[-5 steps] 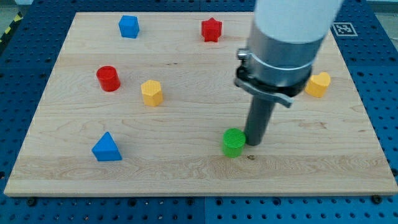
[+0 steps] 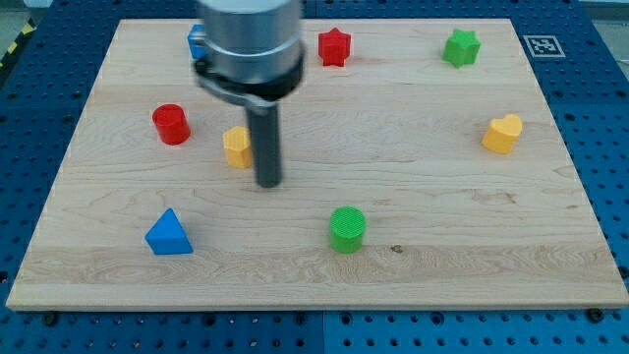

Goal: Slide the yellow hexagon towards the bottom right of the board

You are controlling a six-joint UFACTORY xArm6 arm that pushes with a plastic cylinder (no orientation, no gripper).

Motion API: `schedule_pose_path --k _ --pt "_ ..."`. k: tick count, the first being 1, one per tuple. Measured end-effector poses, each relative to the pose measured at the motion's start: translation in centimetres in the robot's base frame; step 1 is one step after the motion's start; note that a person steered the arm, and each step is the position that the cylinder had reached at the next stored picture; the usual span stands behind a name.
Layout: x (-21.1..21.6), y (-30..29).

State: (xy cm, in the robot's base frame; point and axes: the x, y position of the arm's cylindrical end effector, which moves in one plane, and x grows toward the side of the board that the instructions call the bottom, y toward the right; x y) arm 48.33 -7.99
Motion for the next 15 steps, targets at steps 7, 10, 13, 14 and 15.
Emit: schedule_pose_path --k 7,10,13,14,15 --pt "-2.4 -1.0" --pt "-8.0 1.3" --pt "-0.6 13.5" --pt "-0.5 14.3" --pt "0.3 19.1"
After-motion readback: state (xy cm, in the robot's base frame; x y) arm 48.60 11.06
